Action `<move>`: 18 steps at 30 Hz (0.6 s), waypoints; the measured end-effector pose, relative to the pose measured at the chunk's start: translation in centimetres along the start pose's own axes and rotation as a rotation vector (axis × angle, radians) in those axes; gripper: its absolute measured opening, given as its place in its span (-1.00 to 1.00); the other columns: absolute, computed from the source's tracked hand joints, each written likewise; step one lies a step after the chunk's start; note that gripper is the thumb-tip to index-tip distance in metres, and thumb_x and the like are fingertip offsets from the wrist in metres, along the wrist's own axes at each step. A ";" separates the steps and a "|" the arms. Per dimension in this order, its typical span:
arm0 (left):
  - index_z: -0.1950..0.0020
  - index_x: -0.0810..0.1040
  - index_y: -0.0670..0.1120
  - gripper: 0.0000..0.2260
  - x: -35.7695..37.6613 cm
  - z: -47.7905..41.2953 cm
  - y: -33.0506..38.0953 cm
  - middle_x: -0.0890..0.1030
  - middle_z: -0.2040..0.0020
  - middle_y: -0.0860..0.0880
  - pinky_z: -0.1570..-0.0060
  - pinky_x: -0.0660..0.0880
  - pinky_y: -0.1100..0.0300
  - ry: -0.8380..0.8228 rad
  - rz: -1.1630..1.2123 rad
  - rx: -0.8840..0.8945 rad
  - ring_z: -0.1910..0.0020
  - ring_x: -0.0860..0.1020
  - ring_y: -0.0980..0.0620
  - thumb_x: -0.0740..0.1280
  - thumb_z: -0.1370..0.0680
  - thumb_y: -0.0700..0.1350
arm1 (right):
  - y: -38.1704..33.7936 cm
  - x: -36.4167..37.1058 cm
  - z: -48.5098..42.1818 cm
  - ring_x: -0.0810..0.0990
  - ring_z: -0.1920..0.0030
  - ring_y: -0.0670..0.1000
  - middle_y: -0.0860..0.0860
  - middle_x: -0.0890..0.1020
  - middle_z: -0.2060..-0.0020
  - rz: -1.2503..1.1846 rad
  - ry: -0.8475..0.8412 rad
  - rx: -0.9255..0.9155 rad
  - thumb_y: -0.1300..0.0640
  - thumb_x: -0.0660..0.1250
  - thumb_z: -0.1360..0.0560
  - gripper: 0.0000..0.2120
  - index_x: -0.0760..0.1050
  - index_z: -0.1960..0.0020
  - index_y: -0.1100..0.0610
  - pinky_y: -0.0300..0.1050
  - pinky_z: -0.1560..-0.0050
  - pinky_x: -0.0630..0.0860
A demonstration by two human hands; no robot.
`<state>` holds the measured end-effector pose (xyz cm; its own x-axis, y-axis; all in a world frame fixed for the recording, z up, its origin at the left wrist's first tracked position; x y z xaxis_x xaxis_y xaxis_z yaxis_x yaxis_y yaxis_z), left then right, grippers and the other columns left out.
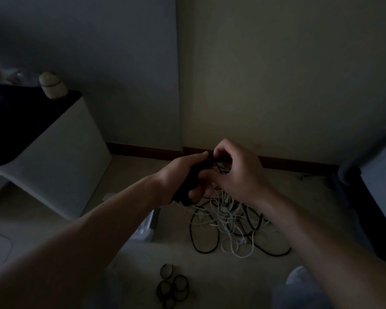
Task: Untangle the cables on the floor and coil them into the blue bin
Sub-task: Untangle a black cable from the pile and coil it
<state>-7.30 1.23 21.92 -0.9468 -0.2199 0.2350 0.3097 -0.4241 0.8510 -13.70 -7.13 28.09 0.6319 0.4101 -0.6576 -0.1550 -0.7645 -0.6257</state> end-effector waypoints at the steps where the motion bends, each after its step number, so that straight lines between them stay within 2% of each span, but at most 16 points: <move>1: 0.19 0.36 -0.17 -0.55 0.4 0.0 0.1 0.47 0.48 -0.15 0.50 0.20 0.20 -0.042 0.043 0.012 0.66 0.28 0.05 0.00 -0.67 0.14 | 0.4 0.3 -0.1 0.49 0.25 -0.10 -0.13 0.49 0.27 -0.102 -0.019 0.012 -0.23 0.47 -0.31 -0.59 0.35 0.12 -0.02 -0.11 0.26 0.45; 3: 0.21 0.33 -0.11 -0.59 1.2 0.0 0.1 0.37 0.52 -0.08 0.51 0.19 0.24 -0.129 0.143 0.003 0.67 0.21 0.07 0.01 -0.64 0.16 | 1.1 0.8 -0.2 0.46 0.25 -0.10 -0.08 0.46 0.26 -0.262 -0.071 0.049 -0.07 0.50 -0.37 -0.65 0.35 0.10 0.03 -0.14 0.24 0.44; 6: 0.21 0.36 -0.04 -0.62 2.4 0.5 0.2 0.30 0.53 0.00 0.52 0.21 0.27 -0.244 0.202 0.001 0.66 0.18 0.11 0.10 -0.56 0.24 | 1.8 1.3 -0.3 0.43 0.29 -0.05 -0.02 0.45 0.31 -0.407 -0.163 0.089 -0.01 0.46 -0.42 -0.74 0.39 0.13 0.06 -0.07 0.26 0.41; 9: 0.16 0.38 -0.04 -0.79 2.7 0.8 0.3 0.26 0.53 0.07 0.51 0.25 0.27 -0.277 0.148 0.046 0.63 0.16 0.15 0.22 -0.57 0.06 | 2.4 1.6 -0.3 0.47 0.24 -0.06 -0.05 0.50 0.29 -0.547 -0.226 0.139 0.07 0.46 -0.48 -0.83 0.45 0.13 0.04 -0.18 0.22 0.44; 11: 0.18 0.37 -0.05 -0.87 2.6 0.7 0.2 0.22 0.55 0.10 0.53 0.22 0.28 -0.237 0.110 0.052 0.64 0.14 0.17 0.23 -0.56 -0.10 | 2.9 1.6 -0.2 0.47 0.20 -0.03 0.03 0.51 0.26 -0.649 -0.231 0.187 0.14 0.45 -0.47 -0.86 0.48 0.14 0.07 -0.21 0.19 0.44; 13: 0.19 0.35 -0.04 -0.88 2.8 0.6 -0.1 0.20 0.56 0.11 0.55 0.20 0.29 -0.232 0.121 0.039 0.66 0.13 0.18 0.18 -0.55 -0.17 | 3.8 1.2 -0.2 0.48 0.21 -0.01 0.09 0.53 0.26 -0.662 -0.200 0.232 0.08 0.47 -0.41 -0.84 0.48 0.20 0.00 -0.16 0.18 0.44; 15: 0.16 0.34 -0.05 -0.88 3.2 0.5 -0.1 0.20 0.56 0.12 0.55 0.19 0.29 -0.260 0.137 0.032 0.66 0.10 0.18 0.13 -0.57 -0.19 | 5.0 0.7 -0.3 0.48 0.30 -0.06 0.02 0.52 0.35 -0.580 -0.140 0.284 -0.11 0.54 -0.32 -0.70 0.44 0.30 -0.04 -0.14 0.26 0.41; 17: 0.13 0.37 -0.07 -0.90 3.4 0.7 -0.1 0.20 0.57 0.12 0.55 0.21 0.30 -0.275 0.159 0.032 0.65 0.07 0.15 0.11 -0.57 -0.18 | 6.0 0.6 -0.2 0.36 0.39 -0.03 -0.05 0.40 0.45 -0.452 -0.130 0.319 -0.32 0.50 -0.25 -0.55 0.37 0.32 -0.02 -0.14 0.33 0.30; 18: 0.10 0.38 -0.08 -0.93 3.4 0.8 0.0 0.22 0.57 0.10 0.53 0.23 0.29 -0.266 0.171 0.042 0.65 0.10 0.15 0.13 -0.55 -0.17 | 6.0 1.0 -0.1 0.31 0.38 0.00 -0.01 0.34 0.45 -0.440 -0.146 0.312 -0.34 0.46 -0.28 -0.53 0.34 0.31 -0.02 -0.12 0.33 0.26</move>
<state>-10.57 1.14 23.10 -0.8727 -0.0445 0.4862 0.4676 -0.3629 0.8060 -13.92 -11.35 23.70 0.5799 0.7389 -0.3432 -0.1316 -0.3307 -0.9345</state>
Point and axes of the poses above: each hand's wrist, its own z-axis away from the middle knuckle, its own x-axis out of the palm, y = z × x, the point moved 9 cm from there along -z, towards the middle knuckle
